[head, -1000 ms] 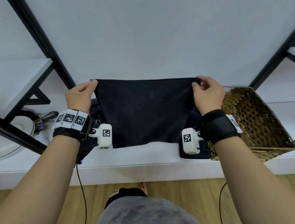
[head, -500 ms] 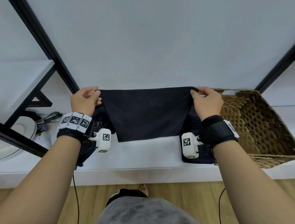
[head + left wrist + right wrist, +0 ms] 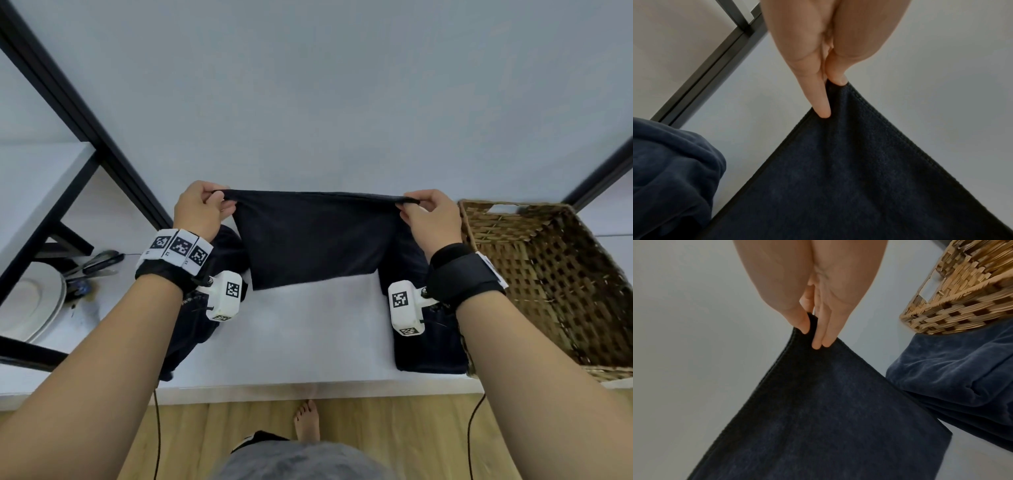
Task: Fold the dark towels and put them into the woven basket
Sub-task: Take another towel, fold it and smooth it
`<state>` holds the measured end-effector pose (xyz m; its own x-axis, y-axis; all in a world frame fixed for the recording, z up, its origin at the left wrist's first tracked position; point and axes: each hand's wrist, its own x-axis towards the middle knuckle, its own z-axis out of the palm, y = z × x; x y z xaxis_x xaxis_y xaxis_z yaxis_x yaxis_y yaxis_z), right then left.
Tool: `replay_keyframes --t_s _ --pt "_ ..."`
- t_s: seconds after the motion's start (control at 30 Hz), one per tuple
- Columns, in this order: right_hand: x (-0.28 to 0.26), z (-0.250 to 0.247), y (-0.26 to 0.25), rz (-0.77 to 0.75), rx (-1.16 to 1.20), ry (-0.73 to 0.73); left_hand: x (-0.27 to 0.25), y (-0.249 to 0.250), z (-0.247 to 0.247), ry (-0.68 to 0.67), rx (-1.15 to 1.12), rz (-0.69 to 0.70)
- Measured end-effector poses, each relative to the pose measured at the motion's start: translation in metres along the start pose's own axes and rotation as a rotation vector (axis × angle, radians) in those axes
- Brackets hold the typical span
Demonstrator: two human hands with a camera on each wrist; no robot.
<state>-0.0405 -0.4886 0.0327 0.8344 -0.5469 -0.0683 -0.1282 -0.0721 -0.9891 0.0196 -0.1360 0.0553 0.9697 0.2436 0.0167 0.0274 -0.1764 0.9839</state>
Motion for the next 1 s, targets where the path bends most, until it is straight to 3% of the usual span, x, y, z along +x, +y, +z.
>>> replay_keyframes --t_s 0.23,0.4,0.8,1.0 --pt "-0.013 -0.008 0.014 -0.013 0.086 -0.018 -0.021 -0.015 -0.005 -0.041 -0.049 0.015" --pt "-0.042 -0.019 0.059 0.102 -0.076 -0.060 -0.060 -0.060 -0.014 -0.073 0.010 -0.054" --pt "-0.124 -0.047 0.190 0.490 -0.451 -0.296 -0.144 -0.181 -0.049 -0.286 0.500 -0.437" --pt "-0.126 -0.041 0.209 0.563 -0.547 -0.374 -0.149 -0.211 -0.051 -0.357 0.715 -0.474"
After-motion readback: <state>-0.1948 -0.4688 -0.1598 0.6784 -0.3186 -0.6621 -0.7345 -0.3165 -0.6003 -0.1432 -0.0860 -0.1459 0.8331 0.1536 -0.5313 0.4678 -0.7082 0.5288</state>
